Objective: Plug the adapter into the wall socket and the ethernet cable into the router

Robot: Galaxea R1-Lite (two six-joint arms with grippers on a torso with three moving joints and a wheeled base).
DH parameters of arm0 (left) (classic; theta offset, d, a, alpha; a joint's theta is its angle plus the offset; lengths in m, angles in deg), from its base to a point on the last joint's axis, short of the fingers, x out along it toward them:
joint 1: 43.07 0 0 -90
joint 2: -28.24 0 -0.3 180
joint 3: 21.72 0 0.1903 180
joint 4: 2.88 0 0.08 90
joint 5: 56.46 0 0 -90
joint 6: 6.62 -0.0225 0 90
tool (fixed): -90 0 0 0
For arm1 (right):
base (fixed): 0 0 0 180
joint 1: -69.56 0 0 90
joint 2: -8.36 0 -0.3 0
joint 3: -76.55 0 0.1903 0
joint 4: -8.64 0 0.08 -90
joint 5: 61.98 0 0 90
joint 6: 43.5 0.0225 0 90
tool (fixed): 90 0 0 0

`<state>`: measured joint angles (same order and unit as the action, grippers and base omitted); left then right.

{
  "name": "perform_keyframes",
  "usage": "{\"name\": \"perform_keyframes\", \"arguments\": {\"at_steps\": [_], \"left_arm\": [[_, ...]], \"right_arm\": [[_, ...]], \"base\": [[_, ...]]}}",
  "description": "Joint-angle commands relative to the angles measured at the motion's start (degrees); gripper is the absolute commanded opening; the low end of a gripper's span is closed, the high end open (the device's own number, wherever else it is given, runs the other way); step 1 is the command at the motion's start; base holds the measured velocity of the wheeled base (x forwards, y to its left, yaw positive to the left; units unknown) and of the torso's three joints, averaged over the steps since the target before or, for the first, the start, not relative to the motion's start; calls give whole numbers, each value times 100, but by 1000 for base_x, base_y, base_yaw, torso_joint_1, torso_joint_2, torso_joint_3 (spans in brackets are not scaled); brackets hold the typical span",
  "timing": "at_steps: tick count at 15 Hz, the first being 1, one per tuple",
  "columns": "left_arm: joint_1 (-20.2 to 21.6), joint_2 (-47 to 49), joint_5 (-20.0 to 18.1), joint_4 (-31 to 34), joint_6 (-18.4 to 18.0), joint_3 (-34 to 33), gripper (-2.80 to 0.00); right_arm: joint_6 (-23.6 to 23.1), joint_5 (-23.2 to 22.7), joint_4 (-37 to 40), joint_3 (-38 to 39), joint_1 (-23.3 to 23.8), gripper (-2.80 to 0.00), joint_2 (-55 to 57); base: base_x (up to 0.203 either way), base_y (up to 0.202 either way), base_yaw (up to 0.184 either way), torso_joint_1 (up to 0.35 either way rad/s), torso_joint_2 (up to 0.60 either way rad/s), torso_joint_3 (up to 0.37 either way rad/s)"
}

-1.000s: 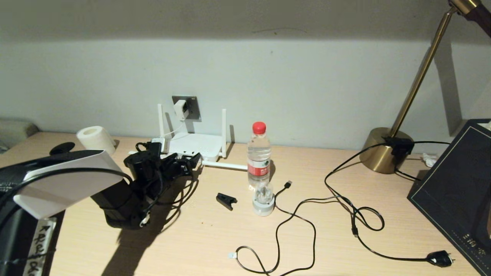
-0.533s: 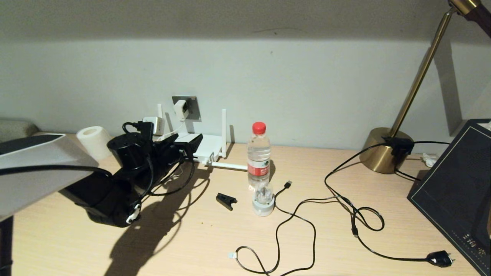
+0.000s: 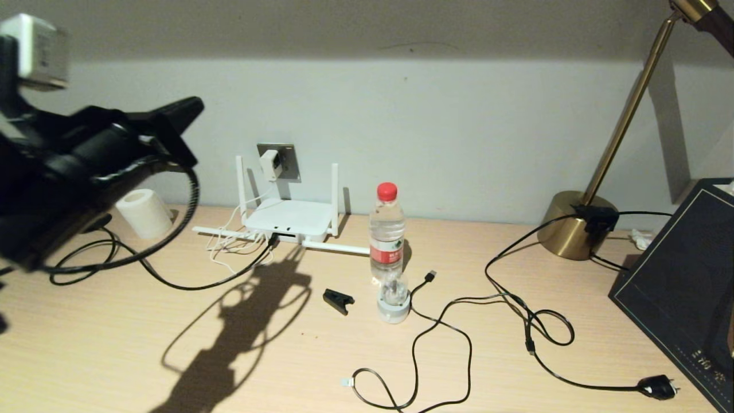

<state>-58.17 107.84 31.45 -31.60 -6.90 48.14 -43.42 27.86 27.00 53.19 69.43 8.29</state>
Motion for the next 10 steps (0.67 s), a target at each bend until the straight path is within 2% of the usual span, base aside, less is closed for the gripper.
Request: {"name": "perform_keyframes", "arguments": {"at_steps": [1,2,4,6,8,10], "left_arm": [[-12,-2499,-66,2384,-57,-436,-280],[-13,-3196,-119,3128,-73,-918,-280],[4,-4373,-52,4067,-88,-2324,-280],[47,-5341,460,4631,-101,-3541,-280],[165,-6168,863,5022,-124,-4147,-280],[506,-6360,1270,5401,-115,-4278,-280]], "right_arm": [[1,-2,0,202,-4,-280,7],[1,-2,0,202,-4,-280,7],[-6,-2,-7,202,-4,-280,7],[1,-2,0,202,1,-280,7],[1,-2,0,202,-4,-280,7],[1,-2,0,202,-2,-280,7]], "base": [[0,0,0,0,0,0],[0,0,0,0,0,0],[0,0,0,0,0,0],[0,0,0,0,0,0],[0,0,0,0,0,0],[0,0,0,0,0,0]]}}
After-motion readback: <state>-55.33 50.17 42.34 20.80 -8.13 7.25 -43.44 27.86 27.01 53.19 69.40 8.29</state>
